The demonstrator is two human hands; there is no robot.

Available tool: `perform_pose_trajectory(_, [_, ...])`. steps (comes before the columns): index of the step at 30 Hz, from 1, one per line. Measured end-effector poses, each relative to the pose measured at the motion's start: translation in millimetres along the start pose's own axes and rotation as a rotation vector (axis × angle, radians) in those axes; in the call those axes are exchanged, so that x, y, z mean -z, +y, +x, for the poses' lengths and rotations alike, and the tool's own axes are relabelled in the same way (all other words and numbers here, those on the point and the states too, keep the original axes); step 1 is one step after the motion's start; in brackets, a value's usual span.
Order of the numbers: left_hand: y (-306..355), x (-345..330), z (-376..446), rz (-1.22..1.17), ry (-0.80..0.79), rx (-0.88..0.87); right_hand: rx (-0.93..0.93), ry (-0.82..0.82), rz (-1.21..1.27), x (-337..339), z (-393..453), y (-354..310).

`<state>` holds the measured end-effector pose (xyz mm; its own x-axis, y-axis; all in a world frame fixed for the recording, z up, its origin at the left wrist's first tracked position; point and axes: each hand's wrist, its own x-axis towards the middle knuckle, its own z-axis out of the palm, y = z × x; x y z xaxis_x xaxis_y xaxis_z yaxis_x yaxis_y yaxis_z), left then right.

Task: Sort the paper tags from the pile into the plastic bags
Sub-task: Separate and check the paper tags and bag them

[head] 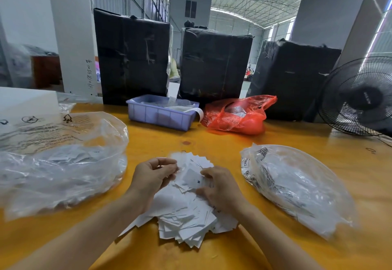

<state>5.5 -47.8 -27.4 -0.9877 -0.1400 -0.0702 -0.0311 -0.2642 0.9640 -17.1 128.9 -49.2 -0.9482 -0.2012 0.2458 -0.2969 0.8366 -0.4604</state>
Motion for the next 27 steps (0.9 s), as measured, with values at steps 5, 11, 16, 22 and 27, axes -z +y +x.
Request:
perform_pose_trajectory(5, [-3, 0, -2, 0.104, -0.038, -0.015, -0.046, 0.091, 0.127, 4, -2, 5])
perform_pose_trajectory(11, [-2, -2, -6, 0.025, -0.133, 0.011, -0.07, 0.18, 0.196, 7, -3, 8])
perform_pose_trajectory(16, [-3, -6, -10, -0.046, -0.186, 0.051, -0.061, 0.199, 0.127, 4, -2, 13])
perform_pose_trajectory(22, [-6, -8, -12, -0.003, -0.166, 0.039, -0.061, 0.26, 0.109, 5, -3, 16])
perform_pose_trajectory(27, [-5, -7, -13, 0.063, -0.173, 0.024, -0.034, 0.232, -0.158, 3, -6, 19])
